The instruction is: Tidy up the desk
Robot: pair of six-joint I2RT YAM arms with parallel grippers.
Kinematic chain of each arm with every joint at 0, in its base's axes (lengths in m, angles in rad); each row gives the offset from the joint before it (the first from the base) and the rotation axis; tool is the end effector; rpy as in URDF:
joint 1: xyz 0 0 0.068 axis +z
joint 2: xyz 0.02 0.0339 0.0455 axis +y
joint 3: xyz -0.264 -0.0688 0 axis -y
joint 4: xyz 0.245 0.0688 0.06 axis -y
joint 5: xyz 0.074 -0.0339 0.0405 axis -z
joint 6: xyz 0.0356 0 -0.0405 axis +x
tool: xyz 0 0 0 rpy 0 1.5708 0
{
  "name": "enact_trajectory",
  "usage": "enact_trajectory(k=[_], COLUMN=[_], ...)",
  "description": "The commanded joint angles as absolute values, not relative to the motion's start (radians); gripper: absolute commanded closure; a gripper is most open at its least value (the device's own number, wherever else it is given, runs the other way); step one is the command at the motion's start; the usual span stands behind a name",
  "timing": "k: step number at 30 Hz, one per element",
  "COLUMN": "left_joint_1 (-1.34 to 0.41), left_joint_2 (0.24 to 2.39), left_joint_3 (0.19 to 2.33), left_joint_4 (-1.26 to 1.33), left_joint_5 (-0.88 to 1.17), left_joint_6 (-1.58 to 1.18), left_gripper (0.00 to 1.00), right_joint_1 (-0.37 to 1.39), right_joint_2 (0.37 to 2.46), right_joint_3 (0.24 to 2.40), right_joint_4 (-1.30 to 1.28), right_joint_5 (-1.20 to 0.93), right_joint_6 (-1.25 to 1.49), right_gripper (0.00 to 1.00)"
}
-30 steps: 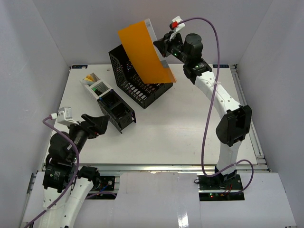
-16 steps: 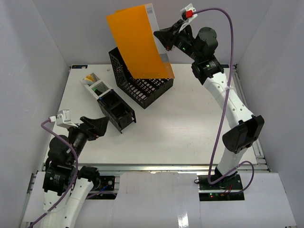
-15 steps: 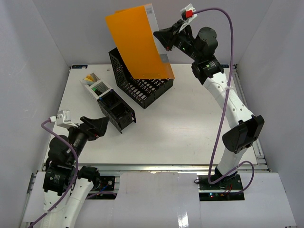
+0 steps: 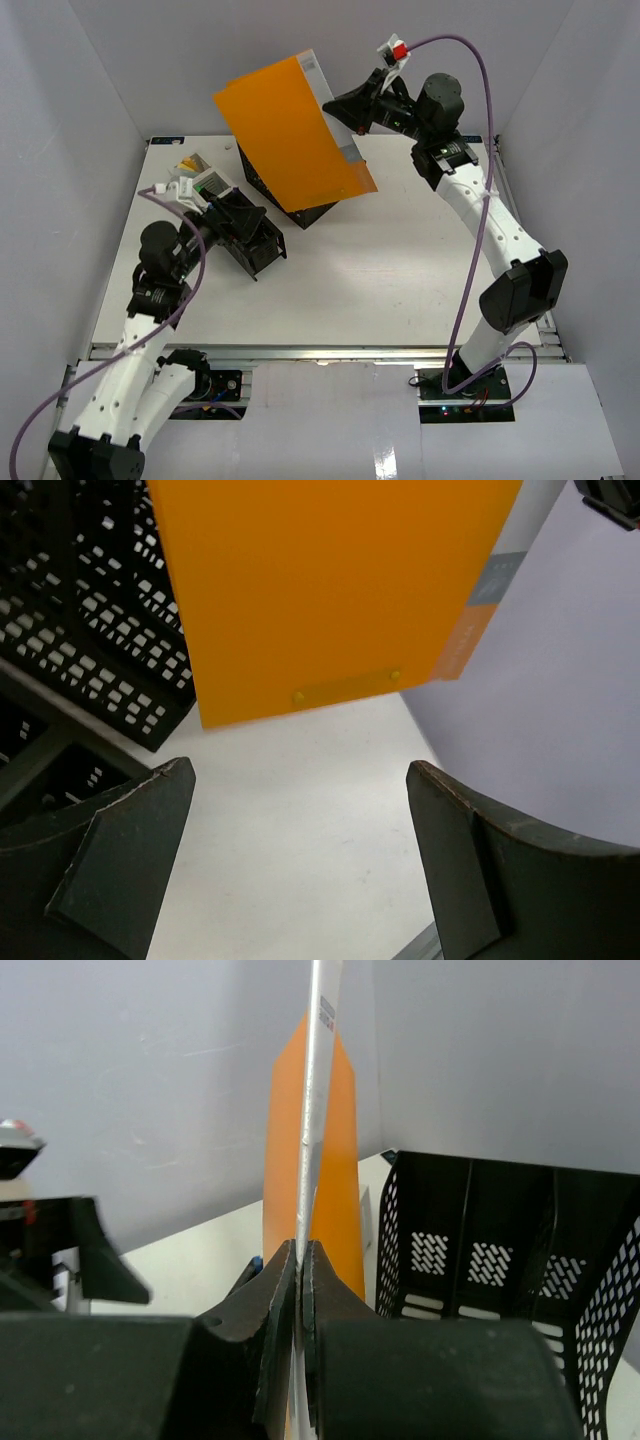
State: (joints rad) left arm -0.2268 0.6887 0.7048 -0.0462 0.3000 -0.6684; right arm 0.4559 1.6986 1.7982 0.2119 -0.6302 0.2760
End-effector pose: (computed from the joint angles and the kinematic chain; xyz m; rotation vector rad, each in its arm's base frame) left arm 0.1615 -0.0481 0.3420 -0.1262 1.6757 -0.9248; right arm 0.3403 0.1902 0.4909 -0.6804 1.2146 1.0109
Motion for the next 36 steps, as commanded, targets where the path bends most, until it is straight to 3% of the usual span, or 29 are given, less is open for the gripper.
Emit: enact_trajectory(k=[1,7,10,14,19,27,31,36], left_joint_1=[-0.225,-0.221,-0.221,-0.208,-0.198,-0.195,-0.195,-0.196], left_joint_2=[0.859,0.898,0.885,0.952,1.066,1.245,1.344,1.318], left_joint_3=[0.816,0.804,0.736,0.773,0.785,0.866,0.926,0.963], left_joint_4=[0.273,0.425,0.637,0.723,1.045,1.572,1.822,1.817], left_joint_5=[0.468,0.448,0.519,0.658,0.908,1.127,1.172,1.210], left_joint_6=[-0.479,-0.315,-0.308,-0.367,-0.603,-1.096,-1.441,-1.485], left_gripper=[0.02,0.02,0.02,0.02,0.02,0.02,0.02,0.10], right_joint_1=[0.392,0.320,0.308,0.303,0.300,0.299,0.296,0.290], right_joint_2=[1.495,1.355,1.305,1.248,1.167,1.130,1.129,1.121], right_joint_3=[1.698,1.549,1.492,1.419,1.318,1.221,1.198,1.195], right_joint_4=[0.329,0.423,0.501,0.592,0.809,1.172,1.177,1.021], right_joint_5=[-0.782,-0.920,-0.989,-1.060,-1.147,-1.297,-1.300,-1.237], right_joint_6=[0.341,0.454,0.534,0.623,0.751,1.009,1.005,0.848], right_gripper=[0.92,0.92,0.92,0.92,0.92,0.92,0.92,0.92])
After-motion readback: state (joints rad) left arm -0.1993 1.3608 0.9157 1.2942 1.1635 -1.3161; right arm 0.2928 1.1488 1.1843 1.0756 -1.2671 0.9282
